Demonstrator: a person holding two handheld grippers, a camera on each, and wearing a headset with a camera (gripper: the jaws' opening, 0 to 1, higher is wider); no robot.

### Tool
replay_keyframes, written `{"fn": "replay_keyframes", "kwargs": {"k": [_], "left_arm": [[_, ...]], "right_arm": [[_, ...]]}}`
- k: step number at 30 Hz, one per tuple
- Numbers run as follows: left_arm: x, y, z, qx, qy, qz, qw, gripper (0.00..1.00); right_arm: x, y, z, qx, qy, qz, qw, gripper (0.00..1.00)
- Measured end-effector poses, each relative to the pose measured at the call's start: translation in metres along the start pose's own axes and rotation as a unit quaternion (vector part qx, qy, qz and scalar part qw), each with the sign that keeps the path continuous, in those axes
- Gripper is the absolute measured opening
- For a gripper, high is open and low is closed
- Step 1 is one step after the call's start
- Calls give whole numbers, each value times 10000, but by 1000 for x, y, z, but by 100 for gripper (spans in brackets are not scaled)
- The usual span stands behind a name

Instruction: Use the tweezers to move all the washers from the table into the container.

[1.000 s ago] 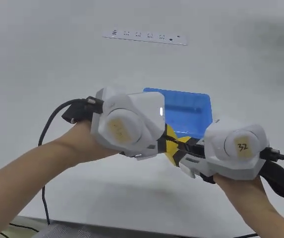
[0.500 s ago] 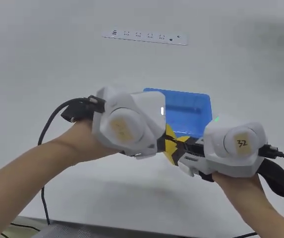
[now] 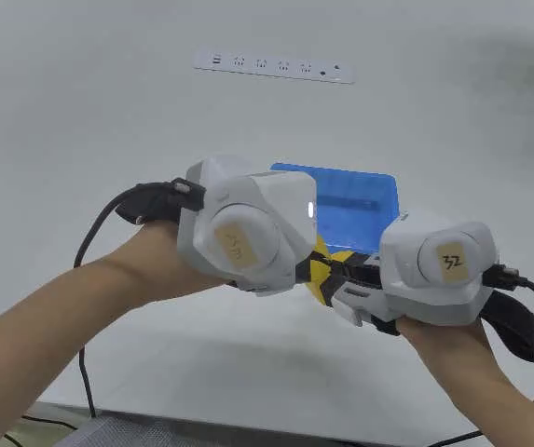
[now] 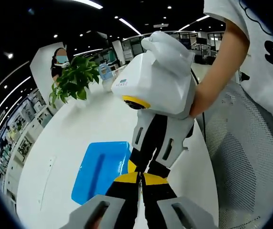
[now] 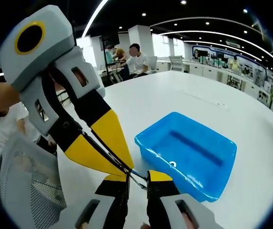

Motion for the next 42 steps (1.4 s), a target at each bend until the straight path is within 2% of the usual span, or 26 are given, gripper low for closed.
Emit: {"fn": "replay_keyframes", "kwargs": {"k": [5,12,14,18,23,29,34,39,42], "left_arm": [[-1,-3,-1,5,43,44,10000,0],[-1,-4,-3,-12,176,113,9998,0],[1,-5,-4,9,163,115,9998,0],[2,-6,-4,-8,187,108,9998,0],[6,-4,-3,-27,157,85,9998,0],[18,7,-4,-83,101,182,9997,0],[35,17,-5,-190,-107,329,9992,0],[51,26,-12,-256,-358,463,9980,0],[58,30,-22,-272,-435,555,9971,0]], "right_arm": [[-1,-1,1,-29,36,-37,10000,11],[-2,1,3,15,-91,-26,10000,9],[-1,1,3,24,48,-95,9999,8],[0,2,3,-159,650,-279,9974,6],[2,4,0,-146,702,-326,9969,5],[11,17,-4,-80,898,-348,9953,4],[24,32,-8,176,800,-191,9965,4],[40,46,-6,279,832,-7,9961,4],[51,48,-2,327,668,173,9971,4]]}}
Point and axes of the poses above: the centre of the closed fingertips' face, and the gripper's own axes: y roughly backward along the fingers, z roughly to its right, x roughly out of its top, the point moved 5 cm from there along y, roughly backward along the fingers, and after that the axes turned 3 degrees about -y, right-handed, at the moved point
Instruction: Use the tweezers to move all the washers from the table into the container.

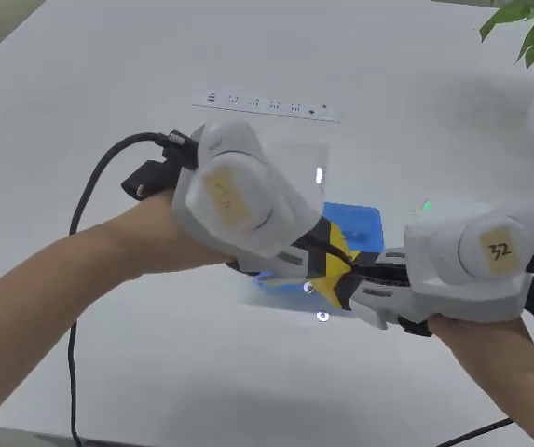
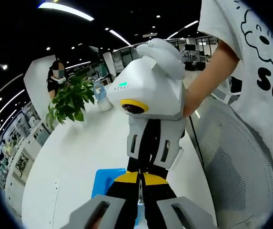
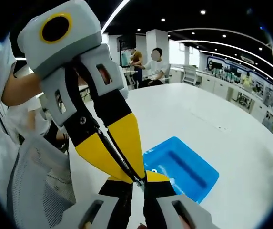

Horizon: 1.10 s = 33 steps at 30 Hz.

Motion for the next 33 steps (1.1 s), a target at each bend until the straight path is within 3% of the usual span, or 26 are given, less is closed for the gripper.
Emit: {"fn": "replay_keyframes", "kwargs": {"k": [2,4,9,17,25,33], "left_arm": [[2,1,-6,72,0,43,10000,0],[4,1,-16,359,34,80,9993,0],[4,-5,-30,939,201,106,9953,0],[-16,-27,-40,1495,552,-135,9871,0],[-38,-52,-41,1705,1042,-369,9791,0],[-46,-63,-37,1670,1157,-465,9780,0]], "right_arm": [[5,1,6,-109,-8,88,9999,4],[12,1,15,-353,21,192,9992,4],[18,-1,30,-644,-68,289,9975,4],[5,-23,54,-1112,-23,132,9937,4],[-18,-40,68,-1241,-368,-39,9916,4],[-33,-46,71,-1258,-439,-221,9908,4]]}}
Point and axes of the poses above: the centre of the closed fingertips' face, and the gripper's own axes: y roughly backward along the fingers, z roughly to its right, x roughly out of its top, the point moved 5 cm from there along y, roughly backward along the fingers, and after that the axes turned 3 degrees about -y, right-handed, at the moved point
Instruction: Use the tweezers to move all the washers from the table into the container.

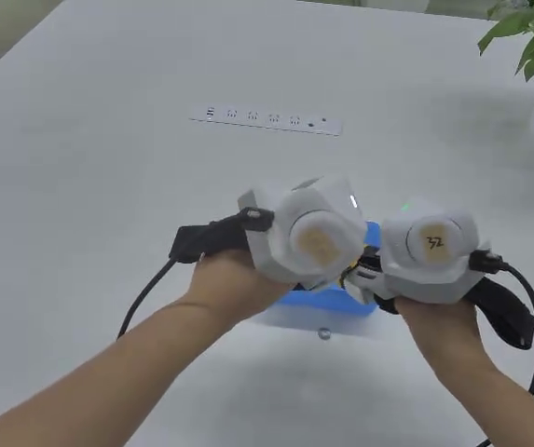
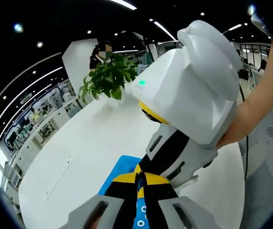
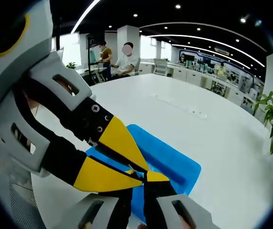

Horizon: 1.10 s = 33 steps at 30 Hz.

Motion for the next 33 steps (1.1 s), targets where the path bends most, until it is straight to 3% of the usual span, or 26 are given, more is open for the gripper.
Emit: {"fn": "replay_keyframes", "kwargs": {"k": [8,13,17,24,28,33], "left_arm": [[-2,-3,2,14,67,16,10000,0],[0,5,2,67,-126,4,9999,0],[11,17,5,13,-202,227,9995,0],[31,41,10,-61,-383,491,9980,0],[39,52,13,-245,-379,693,9966,0],[45,62,22,-590,-575,847,9930,0]], "right_arm": [[-4,0,0,20,-60,-5,10000,4],[-2,5,-2,43,-214,81,9997,6],[7,21,-7,31,-226,258,9994,7],[21,48,-19,-21,201,495,9986,7],[24,62,-22,40,144,666,9977,8],[23,73,-29,217,13,758,9969,9]]}}
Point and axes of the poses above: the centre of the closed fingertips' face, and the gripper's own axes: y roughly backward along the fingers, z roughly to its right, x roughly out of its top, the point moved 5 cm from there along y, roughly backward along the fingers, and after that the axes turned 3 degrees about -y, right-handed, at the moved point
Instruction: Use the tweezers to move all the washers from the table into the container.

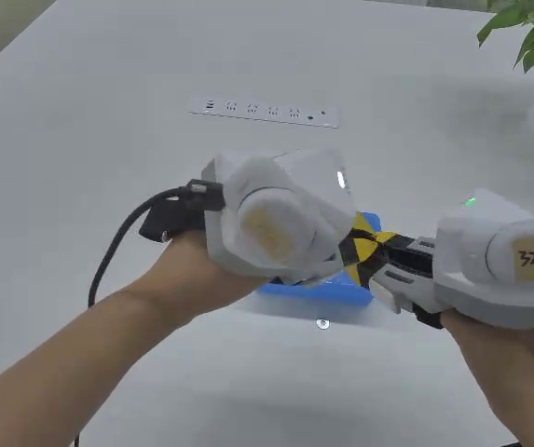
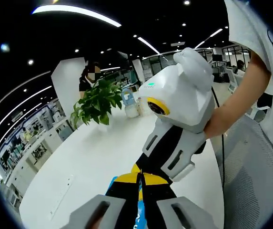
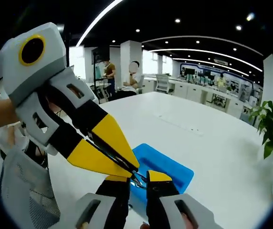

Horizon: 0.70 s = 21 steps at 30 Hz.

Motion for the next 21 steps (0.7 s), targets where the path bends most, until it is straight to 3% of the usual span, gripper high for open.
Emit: {"fn": "replay_keyframes", "kwargs": {"k": [7,11,21], "left_arm": [[-4,6,16,-347,-110,-34,9993,0],[-10,7,25,-407,-101,-59,9991,0],[-30,-1,38,94,487,-107,9987,0]], "right_arm": [[-10,3,-17,261,-20,-92,9996,10],[-19,2,-25,297,-53,-159,9994,9],[-39,-8,-29,285,-360,-324,9984,9]]}}
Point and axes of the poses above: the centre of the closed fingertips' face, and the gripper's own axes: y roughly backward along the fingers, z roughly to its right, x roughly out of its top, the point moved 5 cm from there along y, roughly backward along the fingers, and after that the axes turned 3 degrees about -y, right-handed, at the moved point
